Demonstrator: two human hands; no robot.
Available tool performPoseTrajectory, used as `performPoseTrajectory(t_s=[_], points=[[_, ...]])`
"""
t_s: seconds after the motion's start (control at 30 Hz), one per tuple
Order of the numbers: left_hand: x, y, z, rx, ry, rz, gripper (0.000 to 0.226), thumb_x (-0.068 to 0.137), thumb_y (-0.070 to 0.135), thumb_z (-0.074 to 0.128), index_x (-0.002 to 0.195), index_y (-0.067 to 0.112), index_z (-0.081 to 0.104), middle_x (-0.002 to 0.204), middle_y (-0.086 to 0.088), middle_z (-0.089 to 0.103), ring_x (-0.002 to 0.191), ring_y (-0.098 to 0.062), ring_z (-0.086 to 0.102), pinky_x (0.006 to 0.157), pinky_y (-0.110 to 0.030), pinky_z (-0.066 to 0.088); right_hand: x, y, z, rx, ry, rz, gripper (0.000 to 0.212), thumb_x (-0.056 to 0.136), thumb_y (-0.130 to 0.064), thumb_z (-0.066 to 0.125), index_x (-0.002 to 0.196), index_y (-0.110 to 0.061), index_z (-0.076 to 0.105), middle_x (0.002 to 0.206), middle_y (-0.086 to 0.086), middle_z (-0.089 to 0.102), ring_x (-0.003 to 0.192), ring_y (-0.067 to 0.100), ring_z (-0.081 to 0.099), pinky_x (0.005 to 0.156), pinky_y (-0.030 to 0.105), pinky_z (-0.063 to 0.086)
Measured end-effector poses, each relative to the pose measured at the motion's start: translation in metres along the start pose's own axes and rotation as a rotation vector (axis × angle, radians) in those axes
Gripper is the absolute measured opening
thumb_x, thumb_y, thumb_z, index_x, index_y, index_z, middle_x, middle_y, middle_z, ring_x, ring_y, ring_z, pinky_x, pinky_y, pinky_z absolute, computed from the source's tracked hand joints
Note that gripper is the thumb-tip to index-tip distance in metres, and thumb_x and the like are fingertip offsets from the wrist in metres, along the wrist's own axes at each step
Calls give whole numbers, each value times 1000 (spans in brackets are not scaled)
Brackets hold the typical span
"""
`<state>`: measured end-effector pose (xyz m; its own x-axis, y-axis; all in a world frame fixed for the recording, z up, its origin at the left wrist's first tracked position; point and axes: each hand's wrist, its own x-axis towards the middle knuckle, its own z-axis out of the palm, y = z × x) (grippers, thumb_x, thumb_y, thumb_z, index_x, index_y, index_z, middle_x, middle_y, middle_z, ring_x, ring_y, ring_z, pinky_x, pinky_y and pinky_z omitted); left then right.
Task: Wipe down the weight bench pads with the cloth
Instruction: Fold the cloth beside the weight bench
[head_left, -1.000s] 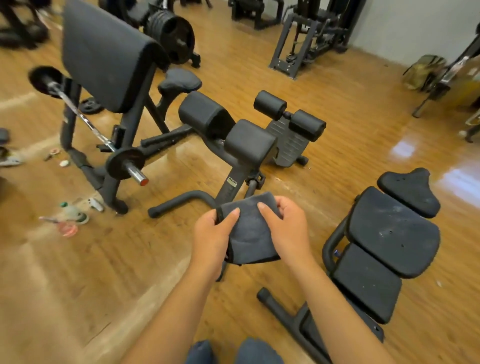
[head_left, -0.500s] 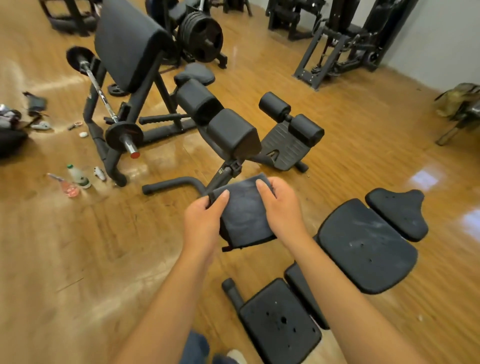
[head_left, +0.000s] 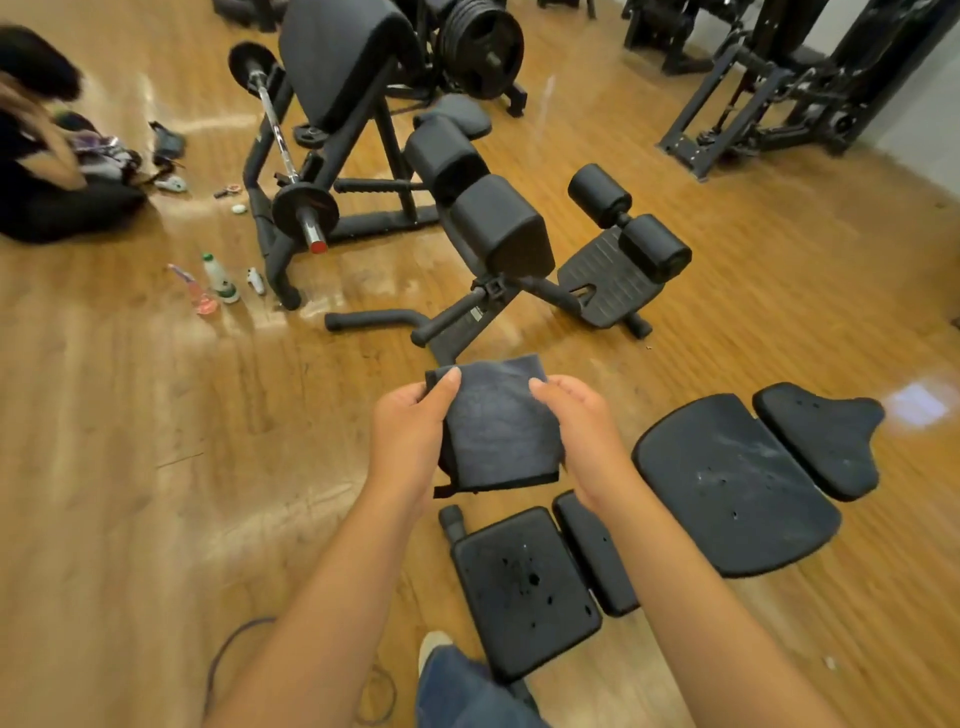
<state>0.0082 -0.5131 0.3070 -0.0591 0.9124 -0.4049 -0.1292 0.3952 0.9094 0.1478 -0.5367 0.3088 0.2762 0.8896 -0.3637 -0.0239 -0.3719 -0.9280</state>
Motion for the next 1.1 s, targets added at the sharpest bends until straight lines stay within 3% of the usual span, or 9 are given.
performPoseTrajectory(t_s=[0.13, 0.37, 0.53, 0.63, 0.8, 0.97, 1.1], points=[[-44, -26, -11, -36, 50, -40, 24, 89, 33, 60, 82, 11, 67, 83, -3, 72, 79, -19, 68, 68, -36, 55, -42, 21, -12, -5, -84, -19, 12, 89, -20, 58, 94, -12, 64, 96, 7, 70, 89, 22, 68, 75, 40, 55], [-122, -58, -21, -139, 52, -84, 21, 89, 31, 61, 86, 10, 67, 86, -3, 72, 80, -19, 69, 63, -33, 53, -114, 49, -37, -60, -121, -69, 11, 88, -15, 62, 99, -13, 64, 95, 3, 72, 87, 17, 68, 79, 39, 57], [-151, -74, -16, -232, 7, -140, 23, 87, 22, 64, 95, 1, 66, 93, -10, 73, 85, -23, 70, 73, -37, 58, -136, 61, -64, -43, -125, -85, 11, 88, -15, 61, 99, -12, 64, 93, 3, 72, 87, 17, 69, 76, 36, 57], [-157, -81, -10, -267, -26, -157, 19, 88, 18, 62, 95, 0, 65, 90, -11, 73, 76, -19, 71, 63, -29, 58, -135, 67, -77, -10, -149, -37, 15, 89, -15, 61, 101, -9, 64, 96, 6, 72, 89, 20, 69, 79, 41, 56], [-152, -102, 5, -280, -42, -205, 22, 91, 14, 57, 104, -2, 63, 95, -15, 71, 79, -20, 70, 62, -27, 57, -113, 82, -98, -19, -224, 57, 15, 89, -18, 59, 100, -8, 64, 96, 7, 72, 89, 21, 69, 79, 42, 55], [-132, -145, 29, -320, 43, -256, 23, 92, 15, 55, 105, -2, 63, 97, -16, 72, 84, -23, 70, 63, -28, 57, -77, 107, -115, -69, -349, 81, 15, 90, -18, 58, 98, -6, 62, 93, 7, 73, 87, 19, 69, 72, 35, 54], [-115, -197, 38, -356, 126, -280, 23, 91, 16, 56, 104, -1, 64, 97, -17, 72, 85, -26, 70, 62, -28, 57, -46, 145, -121, -142, -412, 78, 12, 88, -19, 61, 95, -10, 64, 93, 5, 72, 87, 19, 69, 75, 38, 56]])
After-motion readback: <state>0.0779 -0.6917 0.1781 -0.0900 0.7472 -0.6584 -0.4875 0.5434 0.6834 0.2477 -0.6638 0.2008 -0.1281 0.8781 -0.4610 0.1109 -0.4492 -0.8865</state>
